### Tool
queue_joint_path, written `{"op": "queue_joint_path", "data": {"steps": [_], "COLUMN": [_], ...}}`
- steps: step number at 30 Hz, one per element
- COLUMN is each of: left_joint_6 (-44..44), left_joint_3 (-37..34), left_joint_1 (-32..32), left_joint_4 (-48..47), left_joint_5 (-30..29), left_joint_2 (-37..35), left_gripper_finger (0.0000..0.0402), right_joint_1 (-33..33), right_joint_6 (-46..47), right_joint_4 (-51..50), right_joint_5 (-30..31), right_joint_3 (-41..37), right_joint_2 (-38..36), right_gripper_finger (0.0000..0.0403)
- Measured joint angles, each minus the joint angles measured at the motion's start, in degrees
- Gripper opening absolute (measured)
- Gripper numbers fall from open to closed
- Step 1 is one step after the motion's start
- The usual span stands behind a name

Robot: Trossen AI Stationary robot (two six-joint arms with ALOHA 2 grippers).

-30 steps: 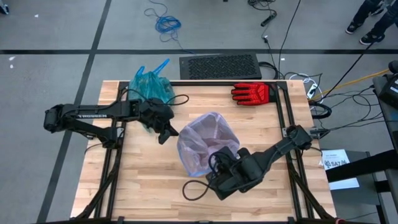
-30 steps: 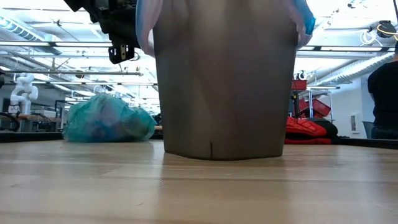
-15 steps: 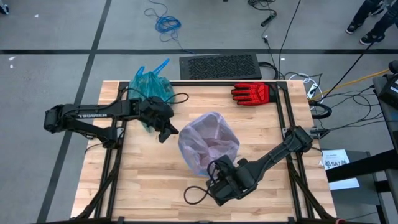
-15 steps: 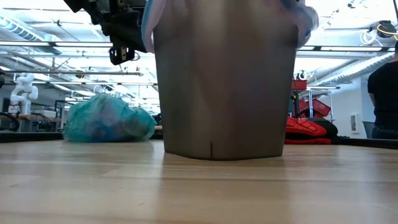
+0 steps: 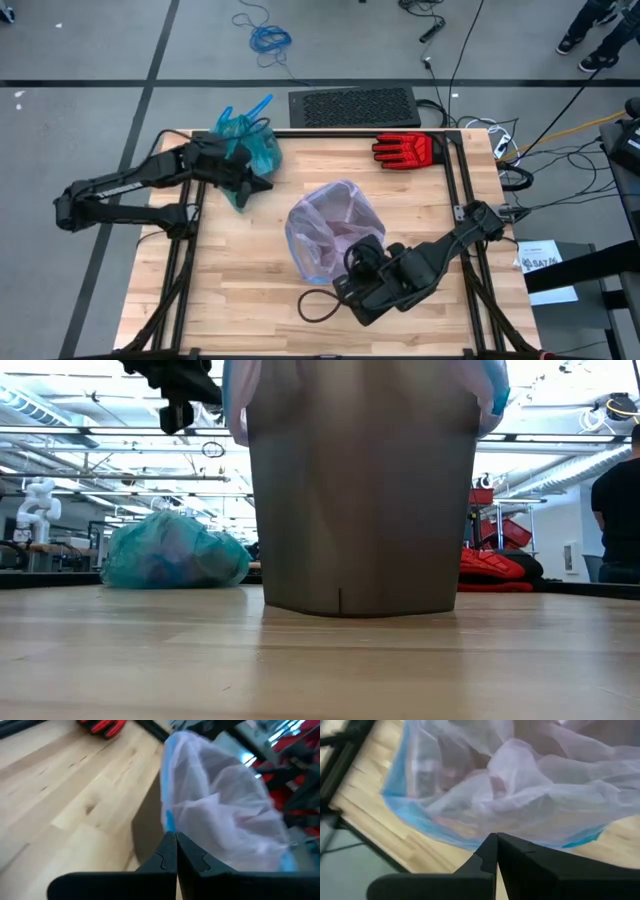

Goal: Place trash/remove bag and relplace
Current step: Insert the new pink trash bag into the trash bin

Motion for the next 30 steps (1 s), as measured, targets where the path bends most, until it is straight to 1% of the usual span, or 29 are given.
{"op": "queue_joint_path", "data": {"steps": [2,8,9,11,13,17,19,20,22,26,27,30], "left_joint_6": [-0.9,-0.7,-0.7,-0.7,-0.6,-0.8,-1.2,-1.2,-1.2,-2.6,-2.7,-3.4], "left_joint_3": [0.0,-0.1,-0.1,0.0,0.0,0.0,0.0,0.0,0.0,0.0,0.0,0.0], "left_joint_1": [0.0,-0.1,0.2,0.9,2.1,4.5,5.0,5.1,5.1,5.2,5.2,5.2], "left_joint_4": [0.7,2.4,2.9,5.2,5.4,6.8,8.6,9.3,10.4,12.1,12.2,12.5], "left_joint_5": [0.8,1.4,1.9,3.2,4.1,7.2,9.2,9.8,10.7,10.7,10.7,10.6], "left_joint_2": [0.9,5.5,5.7,5.7,5.7,6.5,6.9,7.0,7.2,7.0,6.8,5.0], "left_gripper_finger": [0.0,0.0,0.0,0.0,0.0,0.0,0.0,0.0,0.0,0.0,0.0,0.0], "right_joint_1": [-0.4,-2.3,-2.4,-2.3,-2.2,-3.1,-5.2,-6.5,-9.8,-17.8,-19.6,-23.8], "right_joint_6": [0.0,5.2,4.8,0.9,-2.3,-6.3,-11.4,-15.4,-25.5,-43.3,-46.8,-55.9], "right_joint_4": [0.4,0.3,0.3,0.3,0.3,0.5,0.9,1.1,3.7,7.2,7.4,7.3], "right_joint_5": [0.8,2.2,2.1,0.6,-0.9,1.2,1.8,1.6,-0.9,-11.5,-14.1,-19.4], "right_joint_3": [0.1,-0.2,-0.2,-0.2,-0.2,0.4,2.0,2.8,4.0,4.0,4.0,4.0], "right_joint_2": [-0.7,-1.4,-1.4,-1.4,-1.3,-1.5,-1.6,-1.6,-1.9,-2.0,-2.0,-1.8], "right_gripper_finger": [0.0,0.0,0.0,0.0,0.0,0.0,0.0,0.0,0.0,0.0,0.0,0.0]}}
